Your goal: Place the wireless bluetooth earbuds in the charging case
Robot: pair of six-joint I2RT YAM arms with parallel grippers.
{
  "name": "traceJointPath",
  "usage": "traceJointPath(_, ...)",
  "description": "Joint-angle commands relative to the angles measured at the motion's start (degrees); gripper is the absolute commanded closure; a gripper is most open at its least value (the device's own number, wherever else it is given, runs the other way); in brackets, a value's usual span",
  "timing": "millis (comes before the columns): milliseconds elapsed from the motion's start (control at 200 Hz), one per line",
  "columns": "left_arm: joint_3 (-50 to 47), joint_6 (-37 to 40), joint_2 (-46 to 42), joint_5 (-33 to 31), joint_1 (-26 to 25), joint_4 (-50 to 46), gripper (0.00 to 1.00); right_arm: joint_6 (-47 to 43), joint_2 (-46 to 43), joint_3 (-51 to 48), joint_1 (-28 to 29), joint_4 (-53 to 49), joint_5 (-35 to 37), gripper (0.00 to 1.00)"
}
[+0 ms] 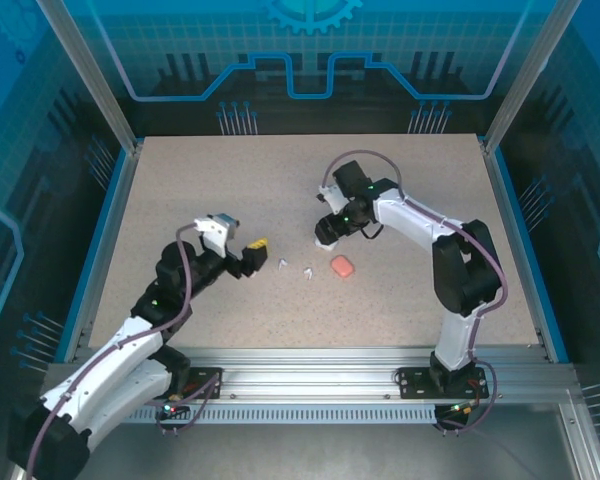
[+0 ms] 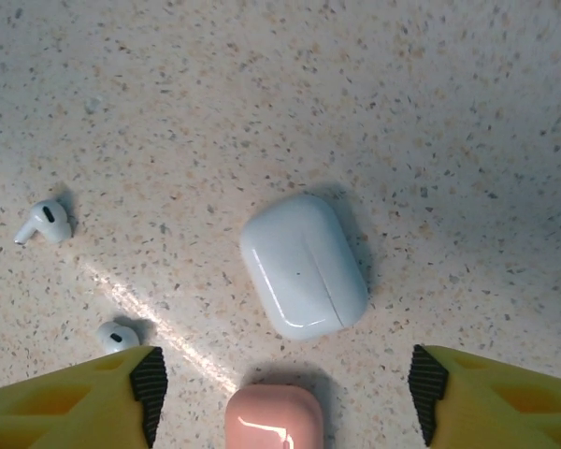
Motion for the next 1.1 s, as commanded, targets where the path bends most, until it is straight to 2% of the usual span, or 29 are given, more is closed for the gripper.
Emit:
traceJointPath(0,2.2,-8.1,0.7,-1.6,6.3,-6.2,0.09,-0.3,-2.7,3.3,3.1,-4.3,8.2,0.25)
traceJointPath(120,3.4,-12.9,0.9,-3.7,12.0,-12.2,0.03,-1.1,-1.8,8.5,7.0,-7.7,10.8,0.21)
traceJointPath(325,4.7,-22.4,0.4,-14.5,16.3,-20.5,0.01,-2.5,2.3,18.3,12.3,-12.4,13.0,0.10)
traceJointPath(515,8.1,-28.4,1.5,-16.2,21.9,-30.7,0.01,-3.5,7.4,26.5,15.8,-15.7,12.6,0.01)
traceJointPath(710,8.2,-32.1,0.3,-16.7,22.7,-34.7,0.01,-4.8,15.0,35.1,18.3,-19.2,10.2,0.00)
traceJointPath(890,8.1,-37.5,0.0,-19.8,23.2,-39.9,0.01,-6.1,21.6,42.2,20.2,-20.9,6.1,0.00)
traceJointPath(1096,8.8,-39.6,1.1,-20.1,24.7,-43.3,0.01,-9.1,29.4,49.3,22.1,-23.6,3.1,0.00)
